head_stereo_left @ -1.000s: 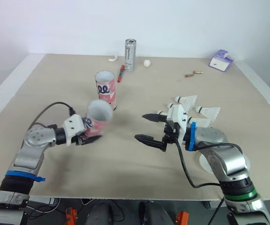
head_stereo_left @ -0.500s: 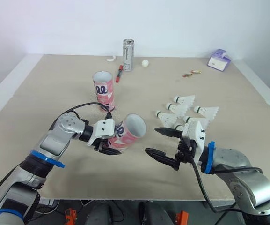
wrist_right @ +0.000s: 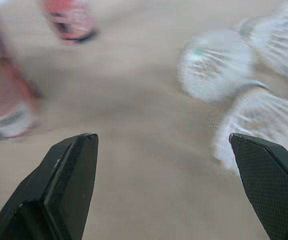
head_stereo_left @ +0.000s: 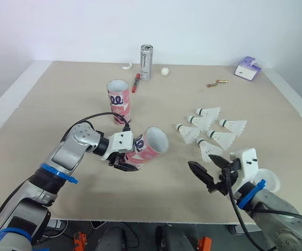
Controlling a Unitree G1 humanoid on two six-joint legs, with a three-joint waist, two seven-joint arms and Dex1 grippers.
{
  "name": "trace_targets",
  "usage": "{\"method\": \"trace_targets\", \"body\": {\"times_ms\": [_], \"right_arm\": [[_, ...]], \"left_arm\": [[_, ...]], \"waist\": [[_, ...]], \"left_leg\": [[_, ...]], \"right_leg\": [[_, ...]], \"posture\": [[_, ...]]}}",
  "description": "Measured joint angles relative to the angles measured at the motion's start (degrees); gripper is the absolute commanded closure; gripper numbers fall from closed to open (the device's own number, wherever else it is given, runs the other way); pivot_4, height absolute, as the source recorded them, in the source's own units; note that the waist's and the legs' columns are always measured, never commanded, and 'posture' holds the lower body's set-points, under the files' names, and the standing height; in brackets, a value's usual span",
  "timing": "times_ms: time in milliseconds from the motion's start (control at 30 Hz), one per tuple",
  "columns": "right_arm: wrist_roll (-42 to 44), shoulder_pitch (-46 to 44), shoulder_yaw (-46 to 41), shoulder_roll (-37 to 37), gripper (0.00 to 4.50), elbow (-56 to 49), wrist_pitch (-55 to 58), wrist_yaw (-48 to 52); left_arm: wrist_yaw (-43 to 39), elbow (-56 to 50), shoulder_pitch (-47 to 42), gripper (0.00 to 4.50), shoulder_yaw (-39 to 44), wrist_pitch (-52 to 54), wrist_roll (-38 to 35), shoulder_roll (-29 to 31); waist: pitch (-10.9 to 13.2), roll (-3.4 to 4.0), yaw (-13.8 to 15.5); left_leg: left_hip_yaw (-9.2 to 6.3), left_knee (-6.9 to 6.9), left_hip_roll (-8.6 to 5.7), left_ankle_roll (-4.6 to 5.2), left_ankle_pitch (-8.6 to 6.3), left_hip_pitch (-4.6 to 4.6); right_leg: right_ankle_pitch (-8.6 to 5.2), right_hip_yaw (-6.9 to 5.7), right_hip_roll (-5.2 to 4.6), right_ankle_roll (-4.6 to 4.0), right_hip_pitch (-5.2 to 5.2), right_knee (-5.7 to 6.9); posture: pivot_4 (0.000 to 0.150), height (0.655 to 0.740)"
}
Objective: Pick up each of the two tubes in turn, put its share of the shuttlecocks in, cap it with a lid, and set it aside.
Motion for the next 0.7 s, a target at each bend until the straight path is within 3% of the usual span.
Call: {"method": "trace_targets", "body": {"times_ms": [267,700], "right_arm": [[-4.1,-4.3,4.5,5.7,0.0,0.0,4.6,-12.0],[-8.2,-15.2,4.8,10.8,0.0,5.7,11.2,-19.7]], "left_arm": [[0.2,-0.4,0.0,1.47,0.0,1.2,0.3,-0.4],[0.7,-1.2,0.5,1.47,0.2,1.9,0.3,-0.5]], "waist": [[0.0,0.03,0.0],[0.0,0.04,0.0]], "left_leg": [[0.01,0.0,-0.07,0.02,0.01,-0.03],[-0.04,0.0,-0.11,0.05,0.02,-0.06]], "right_leg": [[0.0,0.06,-0.03,0.03,0.0,-0.01],[-0.01,0.08,-0.02,0.08,0.01,-0.01]], "posture": [[0.15,0.74],[0.15,0.74]]}}
